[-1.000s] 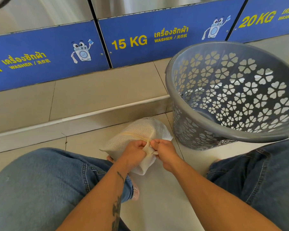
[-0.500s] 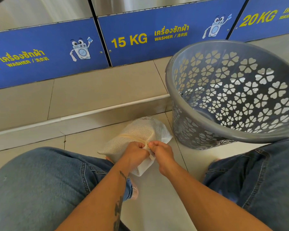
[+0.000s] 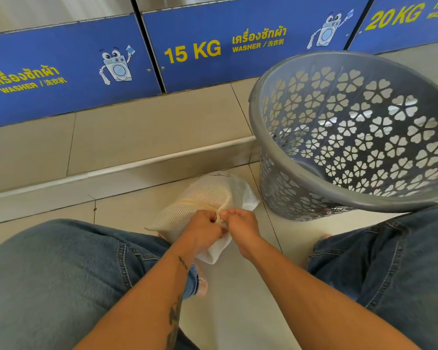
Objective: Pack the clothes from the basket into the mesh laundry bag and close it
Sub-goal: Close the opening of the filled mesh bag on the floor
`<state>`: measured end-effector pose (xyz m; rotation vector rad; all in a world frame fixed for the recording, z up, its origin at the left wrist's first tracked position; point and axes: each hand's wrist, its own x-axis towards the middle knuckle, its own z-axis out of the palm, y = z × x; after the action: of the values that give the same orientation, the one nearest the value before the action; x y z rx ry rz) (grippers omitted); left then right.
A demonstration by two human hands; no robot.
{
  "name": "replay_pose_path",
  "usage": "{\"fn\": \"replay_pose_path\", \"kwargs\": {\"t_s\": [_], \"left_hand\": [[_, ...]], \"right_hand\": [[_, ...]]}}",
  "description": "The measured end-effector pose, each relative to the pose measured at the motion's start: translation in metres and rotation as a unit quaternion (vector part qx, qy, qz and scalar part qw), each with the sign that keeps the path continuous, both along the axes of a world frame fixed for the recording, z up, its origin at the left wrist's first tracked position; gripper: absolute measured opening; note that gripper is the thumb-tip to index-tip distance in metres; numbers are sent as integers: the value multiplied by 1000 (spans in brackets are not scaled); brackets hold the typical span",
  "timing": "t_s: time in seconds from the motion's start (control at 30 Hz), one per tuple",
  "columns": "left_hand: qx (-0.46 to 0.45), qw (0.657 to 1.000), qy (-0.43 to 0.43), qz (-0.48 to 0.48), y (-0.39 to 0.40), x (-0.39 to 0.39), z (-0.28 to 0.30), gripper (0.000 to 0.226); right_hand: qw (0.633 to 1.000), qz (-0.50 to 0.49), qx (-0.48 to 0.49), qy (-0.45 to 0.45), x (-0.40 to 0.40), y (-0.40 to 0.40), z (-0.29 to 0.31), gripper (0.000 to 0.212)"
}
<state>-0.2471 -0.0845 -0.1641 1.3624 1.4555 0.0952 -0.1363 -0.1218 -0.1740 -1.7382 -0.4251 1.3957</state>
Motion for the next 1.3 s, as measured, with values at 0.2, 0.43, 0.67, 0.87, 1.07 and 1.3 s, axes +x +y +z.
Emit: {"fn": "replay_pose_path", "kwargs": {"t_s": [0.2,0.43,0.67,0.87,1.07,1.3], "left_hand": [[-84,994,-50,44,2,-4,-2,8],[-171,967,-95,161,1,-11,-4,30],[-50,994,-33,91,0,-9,-6,25],[87,995,29,26,-6,-5,-4,36],[106,993,61,2,-7,-5,-6,32],[81,996,32,34,-8,-5,-2,31]], "right_hand": [[997,50,20,-48,4,-4,-7,12],[985,128,60,-94,7,-15,-12,10],[963,181,103,-173,19,-19,-9,19],[946,238,107,-191,23,-17,-6,24],[949,237,105,-181,23,-16,-7,28],[950,233,111,-177,19,-17,-5,23]]}}
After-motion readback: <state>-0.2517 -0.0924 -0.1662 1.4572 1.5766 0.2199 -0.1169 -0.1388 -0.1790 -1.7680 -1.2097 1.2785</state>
